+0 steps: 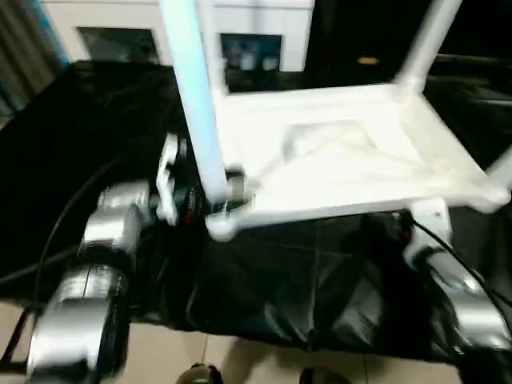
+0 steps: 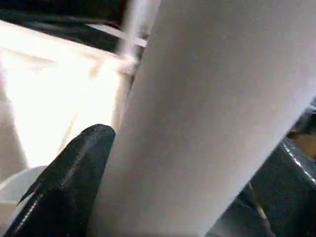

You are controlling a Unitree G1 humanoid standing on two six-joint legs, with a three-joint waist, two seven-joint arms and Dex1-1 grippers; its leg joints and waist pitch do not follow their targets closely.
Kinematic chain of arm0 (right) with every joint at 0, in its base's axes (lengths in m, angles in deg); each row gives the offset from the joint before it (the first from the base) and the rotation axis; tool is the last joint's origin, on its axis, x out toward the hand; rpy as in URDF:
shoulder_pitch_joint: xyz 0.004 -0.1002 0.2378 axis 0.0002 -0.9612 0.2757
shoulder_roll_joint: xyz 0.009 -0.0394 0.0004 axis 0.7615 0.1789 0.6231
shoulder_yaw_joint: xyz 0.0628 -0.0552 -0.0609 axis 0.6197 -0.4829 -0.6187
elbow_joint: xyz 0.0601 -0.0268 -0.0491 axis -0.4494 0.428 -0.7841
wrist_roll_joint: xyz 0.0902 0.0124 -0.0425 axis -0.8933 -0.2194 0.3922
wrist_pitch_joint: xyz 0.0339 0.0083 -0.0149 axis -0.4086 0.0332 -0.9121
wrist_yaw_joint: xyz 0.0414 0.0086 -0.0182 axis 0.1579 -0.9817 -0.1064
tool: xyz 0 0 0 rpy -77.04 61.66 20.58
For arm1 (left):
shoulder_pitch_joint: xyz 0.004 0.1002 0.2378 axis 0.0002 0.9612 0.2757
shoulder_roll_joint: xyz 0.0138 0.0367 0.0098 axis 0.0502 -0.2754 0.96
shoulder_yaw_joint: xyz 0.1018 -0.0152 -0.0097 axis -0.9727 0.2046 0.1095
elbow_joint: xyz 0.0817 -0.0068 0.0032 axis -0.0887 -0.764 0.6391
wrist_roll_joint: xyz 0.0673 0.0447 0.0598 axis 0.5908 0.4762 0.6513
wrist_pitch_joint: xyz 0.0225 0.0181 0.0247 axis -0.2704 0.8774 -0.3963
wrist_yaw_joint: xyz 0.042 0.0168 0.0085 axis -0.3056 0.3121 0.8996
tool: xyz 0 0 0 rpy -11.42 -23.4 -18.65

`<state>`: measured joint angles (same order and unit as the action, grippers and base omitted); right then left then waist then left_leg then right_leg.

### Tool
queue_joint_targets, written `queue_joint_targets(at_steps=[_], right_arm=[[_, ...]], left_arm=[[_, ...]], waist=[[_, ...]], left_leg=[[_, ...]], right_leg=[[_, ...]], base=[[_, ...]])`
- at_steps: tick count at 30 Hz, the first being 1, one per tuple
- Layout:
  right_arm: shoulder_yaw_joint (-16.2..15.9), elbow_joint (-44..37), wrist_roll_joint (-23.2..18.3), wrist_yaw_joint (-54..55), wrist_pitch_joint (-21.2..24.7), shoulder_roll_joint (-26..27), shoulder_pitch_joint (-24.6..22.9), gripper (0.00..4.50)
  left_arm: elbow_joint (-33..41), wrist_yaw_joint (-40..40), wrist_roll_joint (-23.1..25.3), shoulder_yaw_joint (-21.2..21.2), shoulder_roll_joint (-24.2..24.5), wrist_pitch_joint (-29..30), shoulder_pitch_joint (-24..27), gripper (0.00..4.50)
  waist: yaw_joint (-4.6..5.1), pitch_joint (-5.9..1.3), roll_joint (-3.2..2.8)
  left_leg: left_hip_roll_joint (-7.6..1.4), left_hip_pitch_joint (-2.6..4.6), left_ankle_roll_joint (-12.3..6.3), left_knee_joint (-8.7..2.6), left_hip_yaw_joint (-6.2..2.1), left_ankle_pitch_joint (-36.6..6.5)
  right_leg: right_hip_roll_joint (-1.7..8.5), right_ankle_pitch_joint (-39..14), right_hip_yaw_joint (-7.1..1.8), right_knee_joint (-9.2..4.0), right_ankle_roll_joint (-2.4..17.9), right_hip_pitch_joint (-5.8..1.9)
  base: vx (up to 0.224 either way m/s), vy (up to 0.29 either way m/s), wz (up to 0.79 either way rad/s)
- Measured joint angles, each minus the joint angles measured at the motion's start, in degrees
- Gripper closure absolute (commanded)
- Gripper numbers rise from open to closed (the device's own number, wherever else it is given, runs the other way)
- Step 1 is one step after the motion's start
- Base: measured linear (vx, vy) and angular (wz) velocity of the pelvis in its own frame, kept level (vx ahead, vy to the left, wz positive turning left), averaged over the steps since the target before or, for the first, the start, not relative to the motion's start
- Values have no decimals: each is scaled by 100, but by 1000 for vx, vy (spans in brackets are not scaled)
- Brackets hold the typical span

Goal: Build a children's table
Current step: Rotate table base

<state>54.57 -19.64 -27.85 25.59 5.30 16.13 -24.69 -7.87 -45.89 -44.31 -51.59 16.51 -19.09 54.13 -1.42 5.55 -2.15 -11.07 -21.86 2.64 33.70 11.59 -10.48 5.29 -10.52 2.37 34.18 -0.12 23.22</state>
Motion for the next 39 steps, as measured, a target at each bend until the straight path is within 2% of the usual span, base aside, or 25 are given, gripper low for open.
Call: queue_joint_targets(at_steps=[4, 6, 9, 18, 24, 28, 32, 35, 39], right_arm=[[-173, 309, 118, -3, -104, 206, 288, 0], [-246, 408, 131, -52, -149, 284, 380, 0], [-461, 753, 232, -220, -358, 533, 652, 0], [-729, 1276, 245, -823, -782, 937, 926, 0], [-818, 1507, 294, -859, -973, 1033, 1051, 0], [-825, 1612, 349, -860, -1051, 1132, 1112, 0], [-848, 1668, 353, -842, -1141, 1158, 1118, 0], [-842, 1570, 341, -847, -1176, 1081, 1031, 0], [-736, 1175, 274, -907, -1154, 751, 687, 0]], left_arm=[[1352, 93, -446, -263, 111, 620, 850, 4], [1705, 113, -523, -373, 59, 838, 1033, 4], [2405, 395, -590, -374, -199, 1187, 1294, 4], [2786, 1128, -736, -789, -864, 1515, 1219, 4], [2898, 1393, -628, -1161, -1343, 1433, 1215, 4], [2727, 1674, -383, -1466, -1657, 1009, 1157, 4], [2082, 2361, 117, -1561, -1985, 289, 757, 4], [1739, 2795, 420, -1557, -1966, -128, 532, 4], [1589, 2921, 479, -1439, -1735, -347, 468, 4]], waist=[[132, 7, 10], [151, 11, 14], [243, 22, 42], [339, 16, 52], [382, 13, 54], [356, 11, 51], [264, 8, 41], [235, 2, 33], [112, -5, 21]], left_leg=[[0, 27, 4, -3, -2, 2], [0, 35, 6, -6, -2, 2], [1, 46, 9, -16, -7, 1], [-1, 56, 14, -41, -3, -2], [-1, 61, 14, -51, -3, -2], [-1, 60, 14, -51, -4, -2], [1, 59, 13, -45, -4, -1], [2, 59, 13, -45, -5, -1], [4, 59, 12, -44, -5, -1]], right_leg=[[-1, 7, 0, 0, 11, 0], [-3, 7, 0, 0, 10, 0], [-6, 7, 0, 0, 10, 3], [-14, 10, -5, -2, 15, 13], [-16, 10, -4, -6, 15, 13], [-16, 10, -2, -7, 15, 13], [-13, 12, -3, -6, 18, 10], [-12, 12, -1, -6, 18, 8], [-10, 12, 0, -6, 18, 6]], base=[[0, 0, 0], [0, 0, 0], [0, 0, 0], [0, 0, 0], [0, 0, 0], [0, 0, 0], [0, 0, 0], [0, 0, 0], [0, 0, 0]])
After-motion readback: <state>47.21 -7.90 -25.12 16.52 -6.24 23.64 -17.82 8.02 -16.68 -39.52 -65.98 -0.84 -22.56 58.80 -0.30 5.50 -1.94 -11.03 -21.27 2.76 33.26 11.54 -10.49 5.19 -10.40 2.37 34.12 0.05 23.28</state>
